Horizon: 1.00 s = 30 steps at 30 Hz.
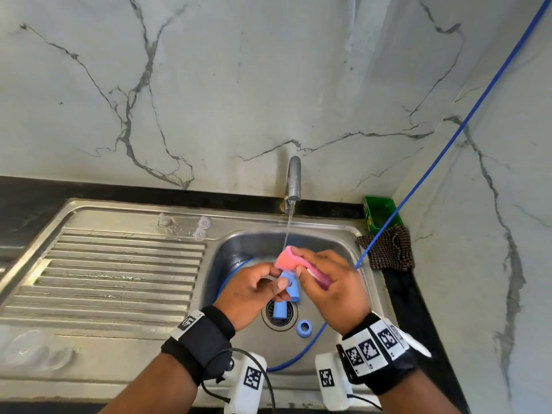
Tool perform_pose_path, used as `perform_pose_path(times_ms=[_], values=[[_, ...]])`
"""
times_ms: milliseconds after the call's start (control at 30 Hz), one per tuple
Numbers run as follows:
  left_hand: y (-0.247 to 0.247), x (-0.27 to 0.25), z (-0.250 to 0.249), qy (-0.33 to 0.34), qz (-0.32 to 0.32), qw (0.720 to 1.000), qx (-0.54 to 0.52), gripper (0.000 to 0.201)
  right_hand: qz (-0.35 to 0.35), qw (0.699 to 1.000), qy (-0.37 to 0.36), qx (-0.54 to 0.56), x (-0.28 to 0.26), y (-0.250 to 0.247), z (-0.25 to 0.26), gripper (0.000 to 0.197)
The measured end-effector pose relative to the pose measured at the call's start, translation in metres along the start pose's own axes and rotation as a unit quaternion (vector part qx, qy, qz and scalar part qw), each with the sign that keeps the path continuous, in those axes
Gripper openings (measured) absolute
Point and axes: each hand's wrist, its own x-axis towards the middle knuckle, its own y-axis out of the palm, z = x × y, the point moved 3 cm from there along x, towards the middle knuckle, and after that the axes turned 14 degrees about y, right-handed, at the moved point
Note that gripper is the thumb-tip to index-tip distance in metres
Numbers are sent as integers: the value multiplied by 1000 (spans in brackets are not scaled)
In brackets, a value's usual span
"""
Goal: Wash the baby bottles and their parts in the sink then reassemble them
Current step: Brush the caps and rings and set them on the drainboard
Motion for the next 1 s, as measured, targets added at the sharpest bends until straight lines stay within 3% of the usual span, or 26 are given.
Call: perform_pose_path(times_ms=[67,200,333,467,600,733,867,1000], values=[[-7,1,-2,13,15,1000,-6,16,19,998,-53,-14,-8,7,15,37],[-18,2,-2,17,38,999,-13,21,-35,998,38,-21,5,7,6,41],[-19,0,-1,24,47,998,-37,27,-15,999,-29,-33,-8,11,24,35],[-17,-2,-6,32,53,998,-26,24,-61,997,49,0,-1,4,9,36],[-7,0,-10,31,47,997,-43,32,-12,1000,-25,10,-19,6,27,33],[5,-1,-6,25,52,998,-22,38,-62,995,63,35,-10,-5,-2,34],[18,1,-5,19,42,997,-67,30,-18,1000,-10,11,-20,-10,1,36],[29,5,-13,18,25,996,-79,33,-28,997,52,51,-7,-24,-19,36]])
